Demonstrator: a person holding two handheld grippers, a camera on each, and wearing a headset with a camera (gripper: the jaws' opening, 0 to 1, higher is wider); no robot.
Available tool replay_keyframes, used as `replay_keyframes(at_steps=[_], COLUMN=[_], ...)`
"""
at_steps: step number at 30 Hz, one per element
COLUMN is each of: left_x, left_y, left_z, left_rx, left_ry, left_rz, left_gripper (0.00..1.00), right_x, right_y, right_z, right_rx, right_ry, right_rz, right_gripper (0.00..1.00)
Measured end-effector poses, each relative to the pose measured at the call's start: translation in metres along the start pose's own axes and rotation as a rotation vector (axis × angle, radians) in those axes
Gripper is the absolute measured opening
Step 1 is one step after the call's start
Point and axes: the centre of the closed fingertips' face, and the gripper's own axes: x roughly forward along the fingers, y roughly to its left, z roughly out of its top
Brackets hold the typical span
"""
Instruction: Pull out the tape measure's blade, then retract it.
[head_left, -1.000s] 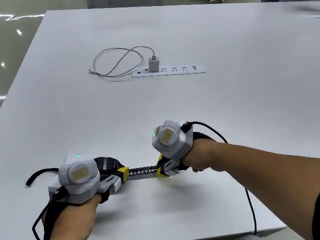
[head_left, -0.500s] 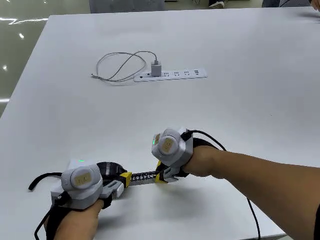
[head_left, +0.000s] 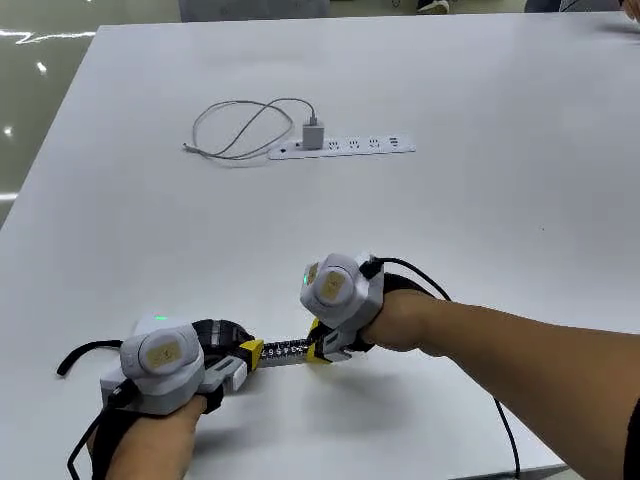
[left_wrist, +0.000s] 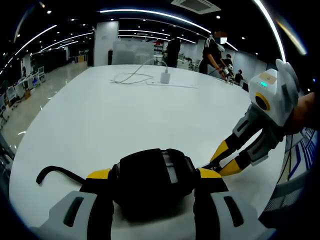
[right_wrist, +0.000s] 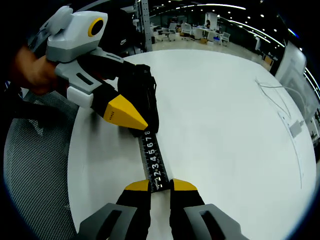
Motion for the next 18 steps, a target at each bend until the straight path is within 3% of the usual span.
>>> replay_keyframes(at_steps=[18], left_x=[-0.0005], left_y=[-0.0001], left_z=[0.0008], left_rx=[-0.013], left_ry=[-0.013], left_rz=[-0.004], left_gripper=[0.60], right_x=[0.0026], right_y=[0.0024], right_z=[0.0067], right_rx=[0.002], right_ry=[-0.036], right_rz=[0.036], right_gripper=[0.10])
